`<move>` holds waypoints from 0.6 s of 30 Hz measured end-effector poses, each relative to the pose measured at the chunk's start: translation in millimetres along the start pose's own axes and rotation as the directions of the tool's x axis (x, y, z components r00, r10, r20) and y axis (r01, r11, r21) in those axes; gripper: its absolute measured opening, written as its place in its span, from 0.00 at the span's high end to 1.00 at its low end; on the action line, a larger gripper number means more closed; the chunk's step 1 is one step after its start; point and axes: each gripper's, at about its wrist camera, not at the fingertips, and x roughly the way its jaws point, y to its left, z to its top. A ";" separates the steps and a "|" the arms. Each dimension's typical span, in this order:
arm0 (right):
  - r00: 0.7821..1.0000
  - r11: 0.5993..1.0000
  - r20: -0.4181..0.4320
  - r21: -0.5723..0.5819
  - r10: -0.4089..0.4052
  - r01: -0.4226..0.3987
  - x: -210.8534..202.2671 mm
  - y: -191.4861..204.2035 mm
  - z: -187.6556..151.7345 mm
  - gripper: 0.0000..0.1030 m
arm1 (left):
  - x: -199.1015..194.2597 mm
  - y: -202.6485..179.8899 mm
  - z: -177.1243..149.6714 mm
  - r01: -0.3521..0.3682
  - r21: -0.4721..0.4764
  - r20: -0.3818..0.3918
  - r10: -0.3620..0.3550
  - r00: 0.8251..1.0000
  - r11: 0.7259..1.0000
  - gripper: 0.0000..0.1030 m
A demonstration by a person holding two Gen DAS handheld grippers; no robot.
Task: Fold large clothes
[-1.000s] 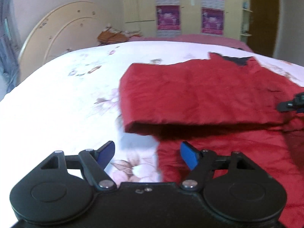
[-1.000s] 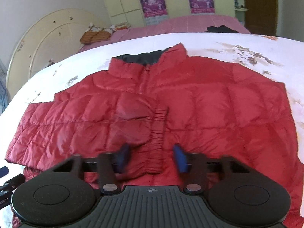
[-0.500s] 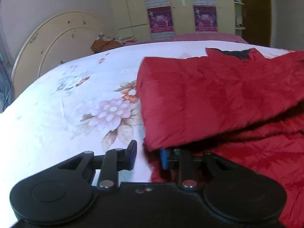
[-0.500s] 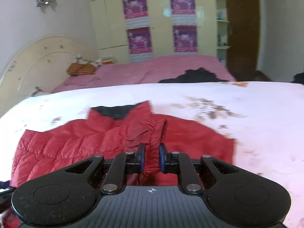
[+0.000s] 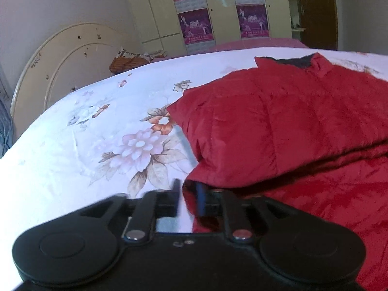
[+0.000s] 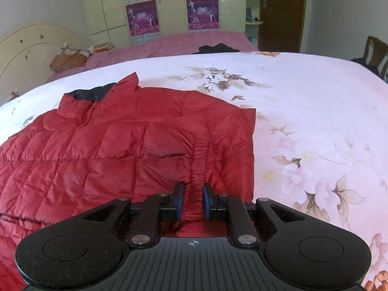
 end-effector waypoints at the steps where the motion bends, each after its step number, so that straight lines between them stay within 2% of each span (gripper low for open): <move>1: 1.000 1.000 0.008 -0.005 0.002 -0.002 -2.6 -0.3 0.8 0.85 | -0.3 -0.3 0.6 -0.007 0.006 0.006 0.007 1.000 1.000 0.76; 2: 1.000 1.000 0.017 -0.008 0.006 -0.006 -4.4 0.8 2.2 0.85 | 0.1 -0.4 1.6 -0.009 0.010 0.007 0.009 1.000 1.000 0.73; 4: 0.999 1.000 0.029 -0.002 0.015 -0.015 -1.4 4.2 6.9 0.69 | 0.7 0.6 3.0 -0.009 0.014 0.001 0.009 1.000 1.000 0.60; 5: 0.999 1.000 0.039 0.010 0.017 -0.018 -2.4 3.7 8.7 0.44 | 0.2 1.6 3.2 -0.004 0.018 0.001 0.004 1.000 1.000 0.54; 6: 0.998 0.999 0.056 0.022 0.024 -0.026 -3.6 3.1 10.4 0.38 | -1.7 2.9 2.7 0.002 0.022 0.007 -0.002 1.000 1.000 0.44; 8: 0.998 0.999 0.058 0.021 0.035 -0.036 -2.2 3.5 14.6 0.38 | -4.3 4.5 1.5 0.013 0.037 0.022 -0.014 1.000 0.999 0.41; 9: 0.998 0.999 0.056 0.021 0.039 -0.040 0.1 3.9 16.4 0.38 | -3.7 5.0 1.0 0.026 0.044 0.022 -0.027 0.999 0.999 0.45; 11: 0.998 0.999 0.047 0.029 0.042 -0.043 6.7 4.3 20.1 0.38 | 0.1 5.5 2.0 0.048 0.037 0.015 -0.048 0.999 0.998 0.57; 13: 0.998 0.998 0.035 0.042 0.051 -0.052 14.2 4.2 23.4 0.38 | 4.2 3.4 4.4 0.061 0.035 0.006 -0.061 0.998 0.998 0.82; 15: 0.998 0.996 0.006 0.063 0.058 -0.058 25.2 3.7 26.6 0.38 | 5.6 -1.3 4.7 0.052 0.046 0.006 -0.052 0.999 0.998 0.87; 16: 0.997 0.995 -0.009 0.074 0.071 -0.070 29.4 3.4 27.1 0.43 | 4.9 -2.4 4.2 0.050 0.044 0.009 -0.050 0.999 0.998 0.94; 17: 0.996 0.993 -0.024 0.080 0.088 -0.086 32.7 3.9 27.3 0.65 | 4.1 -2.5 3.5 0.047 0.036 0.007 -0.048 0.999 0.998 0.94; 18: 0.996 0.993 -0.030 0.080 0.088 -0.086 34.3 4.4 27.1 0.71 | 2.6 -0.4 2.5 0.044 0.019 0.009 -0.044 0.999 0.999 0.95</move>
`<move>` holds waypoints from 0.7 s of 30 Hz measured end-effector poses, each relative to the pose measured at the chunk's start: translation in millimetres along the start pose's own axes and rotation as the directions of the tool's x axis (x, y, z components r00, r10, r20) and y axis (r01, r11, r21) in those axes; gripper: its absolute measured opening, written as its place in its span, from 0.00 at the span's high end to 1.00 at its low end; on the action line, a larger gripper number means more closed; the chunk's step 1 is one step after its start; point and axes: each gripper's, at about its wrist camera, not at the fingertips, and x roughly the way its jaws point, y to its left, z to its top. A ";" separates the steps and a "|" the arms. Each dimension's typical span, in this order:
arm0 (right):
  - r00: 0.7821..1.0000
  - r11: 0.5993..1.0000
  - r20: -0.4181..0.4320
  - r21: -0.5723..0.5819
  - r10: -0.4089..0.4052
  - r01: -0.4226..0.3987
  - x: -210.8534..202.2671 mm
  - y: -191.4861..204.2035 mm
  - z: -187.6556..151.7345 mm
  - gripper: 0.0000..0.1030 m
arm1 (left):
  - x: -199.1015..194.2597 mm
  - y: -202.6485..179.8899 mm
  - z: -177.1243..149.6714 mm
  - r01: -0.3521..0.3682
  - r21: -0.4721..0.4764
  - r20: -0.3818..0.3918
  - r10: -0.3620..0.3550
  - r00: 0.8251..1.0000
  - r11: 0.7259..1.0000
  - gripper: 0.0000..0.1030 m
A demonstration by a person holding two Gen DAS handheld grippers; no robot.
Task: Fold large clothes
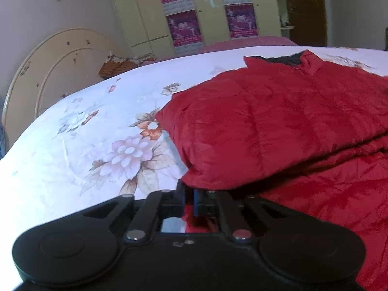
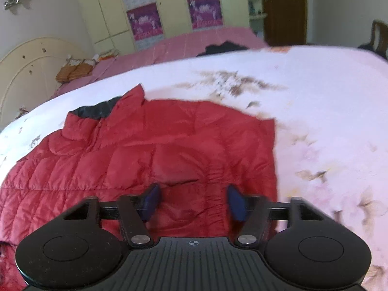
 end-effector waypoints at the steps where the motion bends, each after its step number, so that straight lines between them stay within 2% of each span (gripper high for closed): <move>1: 1.000 1.000 0.004 0.001 0.002 -0.002 -1.5 -0.1 -0.7 0.74 | -2.0 2.7 -1.3 -0.007 -0.019 0.002 0.007 1.000 1.000 0.97; 2: 1.000 1.000 0.011 0.000 0.013 -0.013 -4.3 -0.4 -1.1 0.81 | -3.6 5.2 -3.0 -0.014 -0.035 0.000 0.014 1.000 0.999 0.97; 3: 1.000 1.000 0.023 -0.005 0.011 -0.010 -7.6 -0.5 -1.7 0.82 | -3.9 6.9 -5.2 -0.016 -0.046 -0.003 0.016 1.000 0.999 0.97; 6: 0.994 0.995 0.062 -0.033 -0.087 0.089 -10.7 -4.5 -6.8 0.83 | -3.1 2.6 -6.9 -0.010 -0.021 -0.008 0.009 1.000 1.000 0.97; 8: 0.994 0.994 0.028 -0.012 -0.110 0.110 -3.9 -10.9 -10.7 0.83 | -3.6 -1.6 -5.3 -0.005 -0.014 -0.009 0.004 1.000 1.000 0.98; 14: 0.988 0.988 0.032 -0.020 -0.151 0.152 -9.2 -10.1 -12.7 0.82 | -11.3 9.2 -0.6 0.042 -0.043 -0.036 -0.044 0.998 0.998 0.97; 16: 0.988 0.988 0.035 -0.018 -0.152 0.152 -13.6 -12.5 -12.4 0.81 | -20.5 17.5 1.4 0.048 -0.063 -0.044 -0.051 0.998 0.997 0.80; 17: 0.987 0.988 0.042 -0.020 -0.154 0.155 -15.6 -13.7 -11.3 0.79 | -25.6 22.2 1.8 0.046 -0.071 -0.047 -0.049 0.998 0.996 0.77; 19: 0.986 0.987 0.056 -0.015 -0.156 0.157 -22.1 -16.1 -9.2 0.71 | -34.3 30.6 2.9 0.052 -0.088 -0.049 -0.056 0.997 0.995 0.76; 20: 0.985 0.987 0.068 -0.011 -0.161 0.162 -26.6 -17.0 -8.1 0.57 | -37.9 34.4 4.5 0.054 -0.100 -0.048 -0.059 0.997 0.994 0.76; 21: 0.982 0.986 0.091 -0.009 -0.164 0.165 -32.6 -18.0 -7.1 0.50 | -40.8 38.6 7.3 0.059 -0.121 -0.042 -0.065 0.997 0.991 0.77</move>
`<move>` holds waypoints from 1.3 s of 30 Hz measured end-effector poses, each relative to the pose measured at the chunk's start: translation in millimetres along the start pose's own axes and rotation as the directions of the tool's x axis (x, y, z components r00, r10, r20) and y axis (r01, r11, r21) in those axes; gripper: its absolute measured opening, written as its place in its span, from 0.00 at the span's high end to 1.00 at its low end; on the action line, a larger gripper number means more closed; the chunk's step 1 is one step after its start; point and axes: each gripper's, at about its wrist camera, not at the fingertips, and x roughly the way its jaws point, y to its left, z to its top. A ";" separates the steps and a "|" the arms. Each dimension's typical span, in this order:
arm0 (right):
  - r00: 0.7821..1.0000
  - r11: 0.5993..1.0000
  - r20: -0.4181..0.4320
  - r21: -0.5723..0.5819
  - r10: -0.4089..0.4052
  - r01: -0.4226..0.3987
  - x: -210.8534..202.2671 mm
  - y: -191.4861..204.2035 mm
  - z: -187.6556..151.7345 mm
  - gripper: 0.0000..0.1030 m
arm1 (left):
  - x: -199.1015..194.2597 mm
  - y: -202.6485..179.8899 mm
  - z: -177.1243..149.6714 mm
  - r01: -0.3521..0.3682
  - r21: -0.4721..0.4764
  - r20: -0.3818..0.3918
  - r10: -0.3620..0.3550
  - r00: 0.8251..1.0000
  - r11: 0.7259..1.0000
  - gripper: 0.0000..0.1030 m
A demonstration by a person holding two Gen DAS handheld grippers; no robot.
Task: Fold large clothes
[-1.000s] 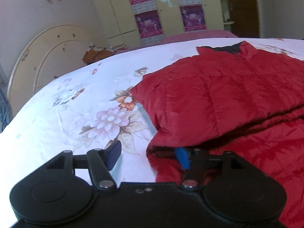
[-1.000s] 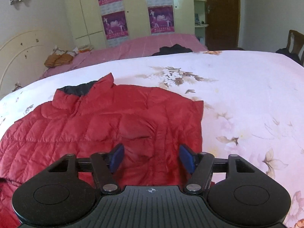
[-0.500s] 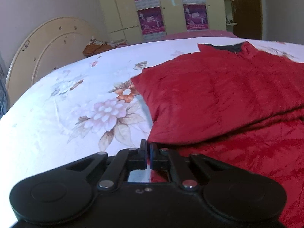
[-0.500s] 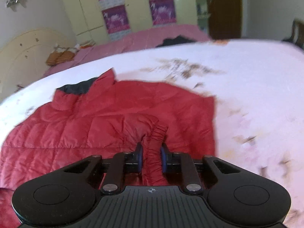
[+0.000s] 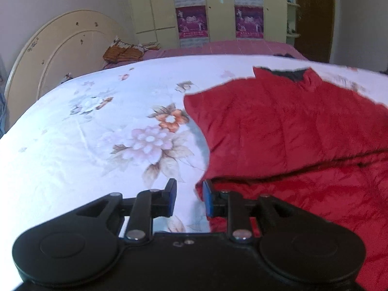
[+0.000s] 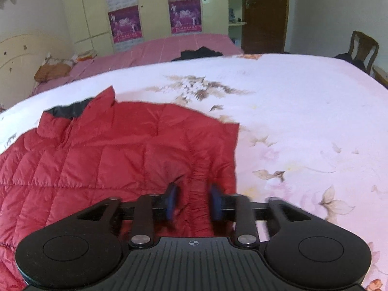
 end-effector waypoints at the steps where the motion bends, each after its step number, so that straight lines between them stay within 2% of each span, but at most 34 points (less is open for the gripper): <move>1: 1.000 1.000 0.023 0.000 0.001 -0.001 -5.5 -0.8 1.5 0.50 | -1.3 1.8 4.1 0.010 -0.019 0.005 -0.010 1.000 1.000 0.77; 5: 0.996 0.999 0.082 -0.010 0.032 -0.031 -16.8 5.5 9.8 0.50 | 11.5 -7.7 27.3 0.064 -0.056 0.023 -0.063 0.998 0.996 0.77; 12: 0.994 0.990 0.044 -0.101 0.103 -0.098 2.9 45.3 10.6 0.51 | 57.2 -44.8 65.9 0.092 -0.032 0.053 -0.090 0.995 0.995 0.77; 15: 0.993 0.989 0.025 -0.101 0.113 -0.110 17.7 52.1 12.1 0.51 | 77.5 -53.5 75.9 0.069 -0.020 0.059 -0.068 0.996 0.997 0.76; 21: 1.000 0.987 -0.008 -0.162 0.019 -0.020 52.1 43.6 4.4 0.51 | 113.7 -52.3 66.0 0.012 0.000 0.003 -0.012 1.000 1.000 0.76; 25: 1.000 0.983 -0.015 -0.185 0.011 -0.014 57.5 44.3 2.4 0.51 | 116.6 -49.9 66.5 0.007 0.001 -0.004 -0.007 1.000 1.000 0.76; 28: 1.000 0.986 0.013 -0.165 0.018 -0.015 53.1 43.2 3.6 0.51 | 119.3 -48.2 68.5 0.008 0.003 -0.011 -0.008 1.000 1.000 0.76; 35: 0.998 0.986 -0.061 -0.163 0.021 -0.030 61.5 41.0 10.8 0.51 | 120.7 -52.6 70.9 -0.011 0.019 -0.030 0.012 0.999 1.000 0.76; 39: 0.999 0.993 -0.006 -0.108 0.050 -0.050 35.1 35.2 14.3 0.51 | 118.5 -52.2 73.0 -0.015 0.018 -0.038 0.016 0.999 1.000 0.76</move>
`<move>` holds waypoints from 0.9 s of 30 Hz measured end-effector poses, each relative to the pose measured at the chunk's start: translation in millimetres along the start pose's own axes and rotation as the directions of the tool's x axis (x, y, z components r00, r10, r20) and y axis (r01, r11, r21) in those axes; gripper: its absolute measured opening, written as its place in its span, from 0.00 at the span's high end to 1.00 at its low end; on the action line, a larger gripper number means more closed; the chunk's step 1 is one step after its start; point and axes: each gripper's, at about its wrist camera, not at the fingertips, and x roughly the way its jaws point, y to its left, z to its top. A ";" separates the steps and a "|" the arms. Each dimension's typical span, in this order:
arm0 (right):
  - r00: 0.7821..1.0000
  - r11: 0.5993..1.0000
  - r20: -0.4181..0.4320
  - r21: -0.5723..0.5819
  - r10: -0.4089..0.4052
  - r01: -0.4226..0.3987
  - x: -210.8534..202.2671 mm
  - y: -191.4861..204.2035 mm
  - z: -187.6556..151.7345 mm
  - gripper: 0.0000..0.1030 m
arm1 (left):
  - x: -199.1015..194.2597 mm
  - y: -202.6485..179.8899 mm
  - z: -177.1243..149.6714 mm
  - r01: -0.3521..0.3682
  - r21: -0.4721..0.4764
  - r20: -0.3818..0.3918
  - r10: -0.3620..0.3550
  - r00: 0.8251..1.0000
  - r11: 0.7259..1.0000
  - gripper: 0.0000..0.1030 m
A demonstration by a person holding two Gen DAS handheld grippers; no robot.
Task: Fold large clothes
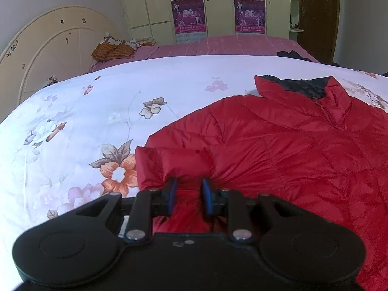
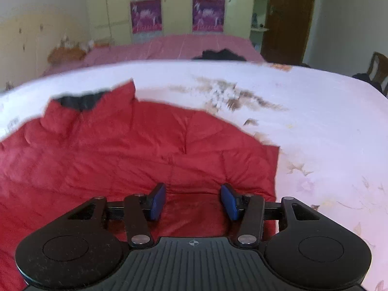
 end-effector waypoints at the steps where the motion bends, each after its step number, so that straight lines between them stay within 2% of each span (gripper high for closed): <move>1: 1.000 1.000 0.014 -0.008 0.002 -0.002 -6.4 0.8 -1.2 0.51 | -0.8 -0.5 -0.2 -0.003 0.006 0.002 0.003 1.000 1.000 0.76; 8: 1.000 0.998 0.001 -0.067 -0.018 0.018 -24.8 0.7 -25.1 0.51 | -3.6 -4.9 -0.9 -0.028 0.034 0.005 0.028 1.000 0.999 0.74; 13: 0.998 1.000 -0.067 -0.017 -0.015 0.014 -9.5 -12.1 -39.3 0.51 | -2.8 -9.4 -1.9 -0.045 0.058 0.007 0.044 0.999 0.997 0.74; 17: 0.997 0.998 -0.067 -0.051 -0.038 0.035 -0.6 -5.7 -40.7 0.51 | -3.3 -13.6 -0.9 -0.065 0.067 0.000 0.065 0.998 0.996 0.73; 20: 0.995 0.999 -0.099 -0.039 -0.022 0.018 0.5 -10.3 -36.0 0.51 | -10.6 -13.0 1.8 -0.075 0.060 -0.005 0.076 0.997 0.995 0.71; 21: 0.994 0.999 -0.113 -0.034 -0.009 0.005 -1.6 -13.0 -32.2 0.51 | -15.7 -11.5 2.2 -0.074 0.047 -0.003 0.074 0.997 0.996 0.67; 22: 0.993 1.000 -0.119 -0.017 0.009 -0.011 -5.1 -16.8 -28.7 0.51 | -22.5 -9.5 2.0 -0.070 0.029 0.002 0.070 0.998 0.997 0.60; 25: 0.995 0.997 -0.079 0.048 0.065 -0.061 -26.8 -28.3 -26.1 0.51 | -47.1 -5.3 -2.2 -0.050 -0.008 0.032 0.050 0.998 0.999 0.40; 27: 0.995 0.995 -0.059 0.050 0.083 -0.080 -41.4 -32.1 -28.0 0.51 | -64.6 -6.8 -7.2 -0.040 -0.004 0.047 0.040 0.998 0.999 0.36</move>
